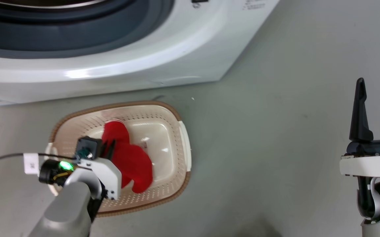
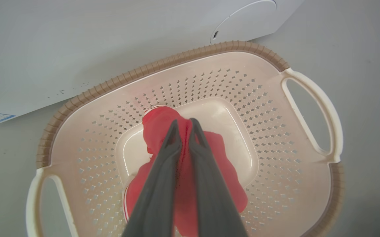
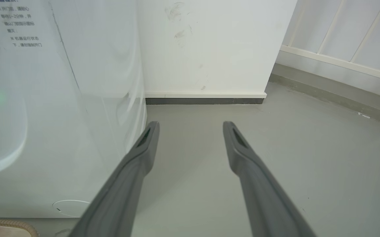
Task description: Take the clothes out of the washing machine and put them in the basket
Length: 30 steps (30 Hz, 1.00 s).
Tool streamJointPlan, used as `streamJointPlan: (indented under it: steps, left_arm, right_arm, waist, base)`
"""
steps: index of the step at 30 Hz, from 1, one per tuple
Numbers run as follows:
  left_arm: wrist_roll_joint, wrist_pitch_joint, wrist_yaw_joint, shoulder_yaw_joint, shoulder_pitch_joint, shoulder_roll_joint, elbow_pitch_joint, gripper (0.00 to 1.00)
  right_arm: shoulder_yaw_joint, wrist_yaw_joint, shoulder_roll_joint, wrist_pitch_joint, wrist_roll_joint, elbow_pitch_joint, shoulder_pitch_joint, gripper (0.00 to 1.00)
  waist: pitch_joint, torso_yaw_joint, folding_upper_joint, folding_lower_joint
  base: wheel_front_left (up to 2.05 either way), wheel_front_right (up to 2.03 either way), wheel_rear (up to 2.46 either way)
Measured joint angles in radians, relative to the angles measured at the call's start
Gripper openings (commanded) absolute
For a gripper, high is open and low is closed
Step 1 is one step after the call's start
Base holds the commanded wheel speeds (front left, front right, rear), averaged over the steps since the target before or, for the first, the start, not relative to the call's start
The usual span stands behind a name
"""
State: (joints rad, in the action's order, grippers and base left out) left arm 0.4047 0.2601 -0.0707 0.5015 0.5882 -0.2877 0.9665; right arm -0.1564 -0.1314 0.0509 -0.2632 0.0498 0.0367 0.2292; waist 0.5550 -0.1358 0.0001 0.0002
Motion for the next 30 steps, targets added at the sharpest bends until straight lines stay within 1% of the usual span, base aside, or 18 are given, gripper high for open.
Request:
streamJointPlan:
  steps: [8, 12, 16, 17, 18, 25, 30]
  left_arm:
    - [-0.026, 0.002, -0.001, -0.032, 0.053, -0.021, 0.074, 0.0]
    - [-0.033, 0.003, -0.002, -0.051, 0.059, -0.028, 0.099, 0.0]
    - [-0.042, 0.003, -0.005, -0.058, 0.066, -0.027, 0.112, 0.0]
    - [-0.048, 0.003, -0.005, -0.056, 0.067, -0.027, 0.115, 0.27]
    - [-0.058, 0.003, 0.004, -0.062, 0.067, -0.021, 0.115, 1.0]
    - [-0.059, 0.003, 0.004, -0.092, 0.045, -0.002, 0.105, 1.0]
    - [-0.058, 0.003, -0.006, -0.128, -0.001, 0.017, 0.04, 1.0]
  right_arm:
    - [0.007, 0.0, 0.0, 0.0, 0.031, -0.001, 0.019, 1.0]
    - [0.012, 0.0, 0.0, 0.0, 0.04, -0.003, 0.025, 1.0]
    - [0.013, 0.0, 0.0, 0.0, 0.047, -0.007, 0.031, 1.0]
    - [0.013, 0.0, 0.0, 0.0, 0.047, -0.008, 0.032, 1.0]
    - [0.012, 0.0, 0.0, 0.0, 0.048, -0.011, 0.032, 1.0]
    - [0.008, 0.0, 0.0, 0.0, 0.035, -0.021, 0.033, 1.0]
    - [0.002, 0.0, 0.0, 0.0, 0.019, -0.036, 0.028, 1.0]
  waist:
    - [0.084, -0.066, 0.0, 0.0]
    - [0.103, -0.091, 0.0, 0.0]
    - [0.107, -0.098, 0.0, 0.0]
    - [0.106, -0.097, 0.0, 0.0]
    - [0.102, -0.092, 0.0, 0.0]
    - [0.064, -0.07, -0.0001, -0.0001]
    - [0.002, -0.05, 0.0, -0.0001]
  base:
    - [0.0, 0.0, 0.0]
    - [0.0, 0.0, 0.0]
    - [0.0, 0.0, 0.0]
    - [0.0, 0.0, 0.0]
    - [0.0, 0.0, 0.0]
    - [0.0, 0.0, 0.0]
    - [0.0, 0.0, 0.0]
